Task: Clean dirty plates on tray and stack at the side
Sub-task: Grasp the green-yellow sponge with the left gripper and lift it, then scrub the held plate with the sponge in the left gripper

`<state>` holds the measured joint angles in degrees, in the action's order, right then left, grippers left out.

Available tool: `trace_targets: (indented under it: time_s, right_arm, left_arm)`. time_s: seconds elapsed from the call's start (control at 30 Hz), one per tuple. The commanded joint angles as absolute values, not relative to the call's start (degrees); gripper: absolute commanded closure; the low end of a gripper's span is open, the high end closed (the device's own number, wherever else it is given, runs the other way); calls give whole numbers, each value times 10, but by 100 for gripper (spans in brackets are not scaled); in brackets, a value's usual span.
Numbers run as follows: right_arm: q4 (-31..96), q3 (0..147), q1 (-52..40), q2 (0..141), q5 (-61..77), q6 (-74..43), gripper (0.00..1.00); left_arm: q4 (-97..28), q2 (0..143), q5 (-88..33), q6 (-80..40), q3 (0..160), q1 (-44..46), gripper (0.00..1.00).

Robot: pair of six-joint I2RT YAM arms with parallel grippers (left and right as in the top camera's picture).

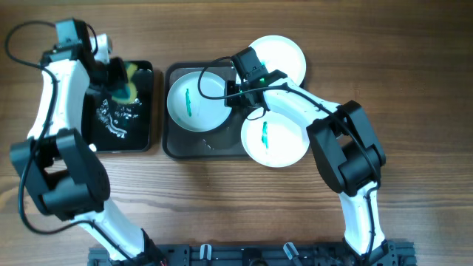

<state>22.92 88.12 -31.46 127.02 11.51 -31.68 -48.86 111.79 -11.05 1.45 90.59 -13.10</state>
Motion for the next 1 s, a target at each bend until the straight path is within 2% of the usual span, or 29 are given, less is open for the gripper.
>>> trace_targets:
  time_s: [0.0,0.23,0.47,0.7,0.83,0.97]
  right_arm:
    - [248,877,-313,1296,121,-318,96]
    - [265,877,-300,1296,148,-338,95]
    - [271,877,-300,1296,149,-347,96]
    - [279,877,-300,1296,149,-351,96]
    - [282,877,-300,1297,149,-351,96]
    - [283,877,-300,1297,150,-351,96]
  left_arm:
    - [-504,1093,-227,-40,913,-96,96]
    - [-448,1105,-205,-149,864,0,96]
    - [-411,1155,-61,-250,837,82,96]
    - [-420,1212,64,-294,835,105,96]
    - [-427,1223,53,-283,835,109,96]
    - [-426,1233,-79,-241,832,123,96]
